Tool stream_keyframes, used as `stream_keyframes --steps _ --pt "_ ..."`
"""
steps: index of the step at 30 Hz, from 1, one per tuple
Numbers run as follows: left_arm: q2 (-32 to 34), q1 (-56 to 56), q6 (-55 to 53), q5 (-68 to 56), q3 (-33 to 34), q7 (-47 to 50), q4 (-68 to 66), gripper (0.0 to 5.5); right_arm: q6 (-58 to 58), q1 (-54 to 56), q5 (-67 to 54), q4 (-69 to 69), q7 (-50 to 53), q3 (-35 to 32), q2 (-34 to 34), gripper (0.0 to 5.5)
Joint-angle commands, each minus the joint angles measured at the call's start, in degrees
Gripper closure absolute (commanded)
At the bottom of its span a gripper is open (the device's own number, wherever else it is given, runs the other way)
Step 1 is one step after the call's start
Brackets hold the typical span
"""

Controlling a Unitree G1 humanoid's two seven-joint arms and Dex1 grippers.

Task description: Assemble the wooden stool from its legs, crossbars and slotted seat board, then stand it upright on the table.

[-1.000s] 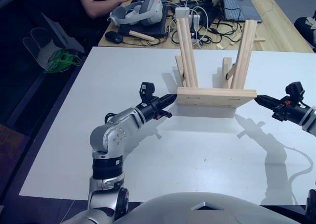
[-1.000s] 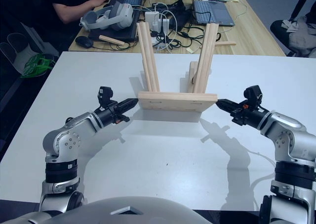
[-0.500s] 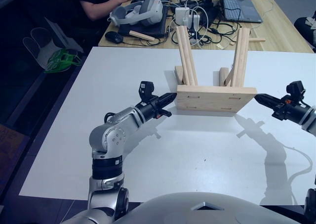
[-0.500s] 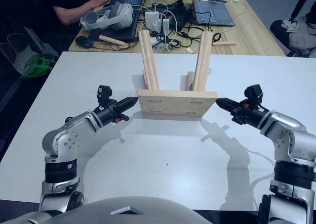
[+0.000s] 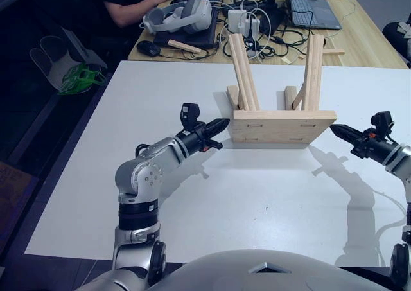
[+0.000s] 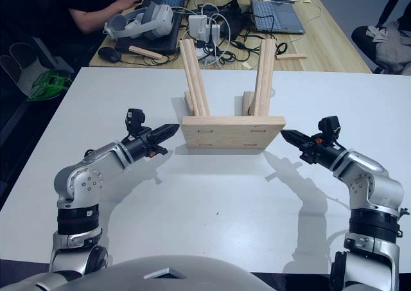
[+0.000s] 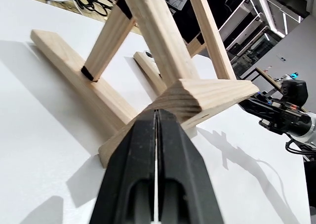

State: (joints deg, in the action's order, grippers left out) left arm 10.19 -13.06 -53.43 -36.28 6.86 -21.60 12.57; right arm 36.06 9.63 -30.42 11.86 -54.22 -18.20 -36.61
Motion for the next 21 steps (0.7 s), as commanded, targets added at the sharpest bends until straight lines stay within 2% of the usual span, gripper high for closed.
stream_keyframes --steps 1,6,9,14,21 --pt "-0.1 -1.5 1.2 4.9 -1.1 5.6 -2.2 5.45 -3.5 1.9 2.8 2.9 2.5 1.4 0.6 5.50" --pt "1.1 0.4 1.5 12.4 -9.7 8.2 -2.6 5.45 -11.5 5.2 9.0 11.4 5.7 4.9 1.3 5.50" --pt "-1.1 1.2 1.0 14.6 -13.0 10.3 -2.5 5.45 -16.1 7.0 13.2 17.4 6.7 7.5 1.2 5.50" --pt "-3.8 1.7 1.2 16.5 -14.7 12.0 -4.3 5.45 -21.1 9.2 17.3 25.7 4.3 11.3 1.5 5.50" --pt "-5.6 -0.3 -0.4 19.0 -14.6 14.1 -8.3 5.45 -23.9 11.5 18.2 29.1 2.3 12.8 2.7 5.50"
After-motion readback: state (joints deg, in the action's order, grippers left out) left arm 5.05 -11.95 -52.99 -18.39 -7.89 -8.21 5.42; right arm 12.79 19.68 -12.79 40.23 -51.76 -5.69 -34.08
